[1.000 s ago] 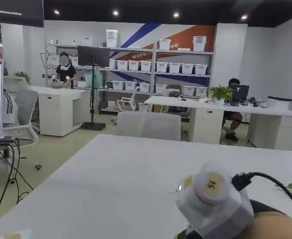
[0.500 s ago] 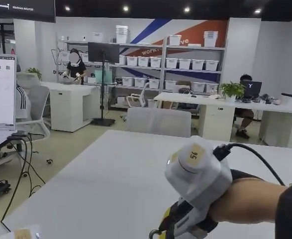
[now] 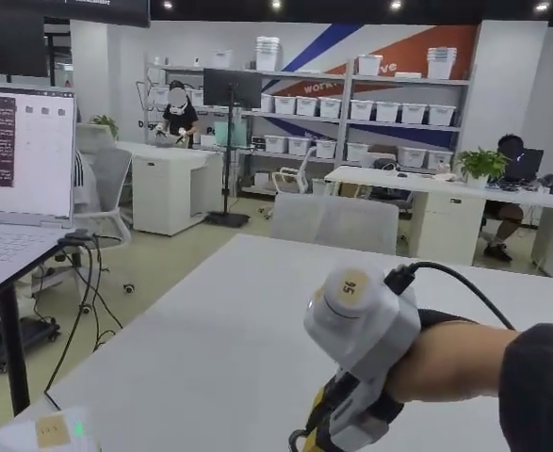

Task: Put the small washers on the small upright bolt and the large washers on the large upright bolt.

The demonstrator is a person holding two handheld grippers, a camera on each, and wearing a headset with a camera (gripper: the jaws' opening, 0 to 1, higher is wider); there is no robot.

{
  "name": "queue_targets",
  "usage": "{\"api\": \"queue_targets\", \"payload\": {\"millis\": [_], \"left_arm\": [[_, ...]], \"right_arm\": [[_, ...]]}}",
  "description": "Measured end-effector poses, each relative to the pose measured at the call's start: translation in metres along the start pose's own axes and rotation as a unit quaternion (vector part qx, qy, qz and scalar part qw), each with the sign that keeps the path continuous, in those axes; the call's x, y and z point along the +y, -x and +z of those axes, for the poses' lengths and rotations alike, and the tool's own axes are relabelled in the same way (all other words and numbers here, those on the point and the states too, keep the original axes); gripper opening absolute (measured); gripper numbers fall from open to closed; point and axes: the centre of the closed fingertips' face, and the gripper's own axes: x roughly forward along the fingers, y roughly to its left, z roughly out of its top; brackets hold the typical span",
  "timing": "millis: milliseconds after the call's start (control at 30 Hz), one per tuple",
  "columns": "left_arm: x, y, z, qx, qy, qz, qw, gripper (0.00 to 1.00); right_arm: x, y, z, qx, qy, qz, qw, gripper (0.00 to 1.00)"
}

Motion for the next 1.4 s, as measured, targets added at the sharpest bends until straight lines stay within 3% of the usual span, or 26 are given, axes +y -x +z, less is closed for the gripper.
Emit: {"api": "queue_targets", "payload": {"millis": [100,400,1400], "left_arm": [[0.001,0.000,-0.006,0.005,0.006,0.002,1.0000,0.68],[-0.002,-0.003,-0.006,0.009,0.006,-0.003,0.9999,0.68],[-0.002,-0.005,-0.007,0.014,0.006,-0.003,0.9999,0.68]], "right_arm": [[-0.001,-0.005,-0.002,0.010,0.003,0.003,0.9999,0.23],[0.000,-0.013,-0.007,0.038,0.021,0.015,0.9990,0.23],[0.001,-0.041,-0.020,0.083,0.029,0.034,0.9955,0.23]]}}
